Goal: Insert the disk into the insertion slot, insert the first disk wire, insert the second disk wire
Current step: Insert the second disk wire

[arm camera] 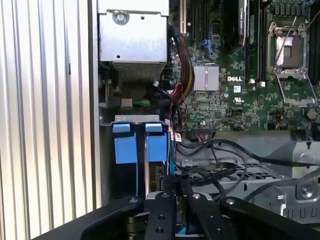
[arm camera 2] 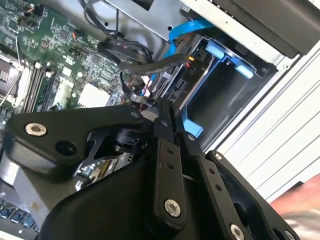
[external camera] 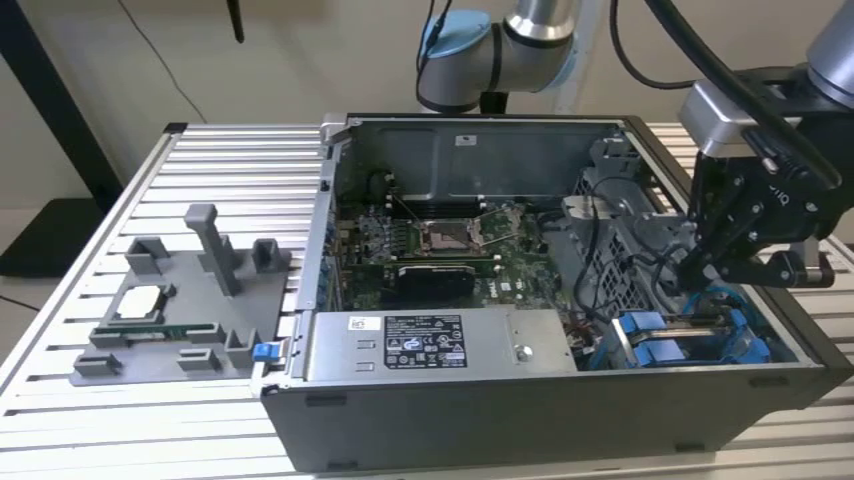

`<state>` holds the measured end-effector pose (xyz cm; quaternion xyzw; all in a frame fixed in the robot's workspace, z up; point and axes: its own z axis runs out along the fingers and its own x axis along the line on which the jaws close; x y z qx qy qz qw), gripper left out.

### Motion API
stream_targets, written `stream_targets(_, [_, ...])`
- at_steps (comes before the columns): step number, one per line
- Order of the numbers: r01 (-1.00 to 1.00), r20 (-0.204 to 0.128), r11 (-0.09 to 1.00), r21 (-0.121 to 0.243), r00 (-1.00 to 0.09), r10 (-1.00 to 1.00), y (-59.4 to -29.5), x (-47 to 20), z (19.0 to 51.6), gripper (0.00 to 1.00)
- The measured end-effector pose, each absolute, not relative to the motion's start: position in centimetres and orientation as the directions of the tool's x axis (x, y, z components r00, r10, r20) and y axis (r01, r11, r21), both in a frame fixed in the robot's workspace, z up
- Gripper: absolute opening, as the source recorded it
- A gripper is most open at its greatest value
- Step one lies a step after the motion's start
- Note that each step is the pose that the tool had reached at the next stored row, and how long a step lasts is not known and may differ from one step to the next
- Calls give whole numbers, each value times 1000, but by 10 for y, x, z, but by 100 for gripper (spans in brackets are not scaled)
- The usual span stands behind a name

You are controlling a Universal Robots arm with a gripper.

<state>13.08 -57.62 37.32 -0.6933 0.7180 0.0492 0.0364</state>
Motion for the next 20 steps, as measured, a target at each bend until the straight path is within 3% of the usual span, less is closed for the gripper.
stream_targets(20, [-999, -144, 33, 9, -34, -989, -585, 134, 356, 0])
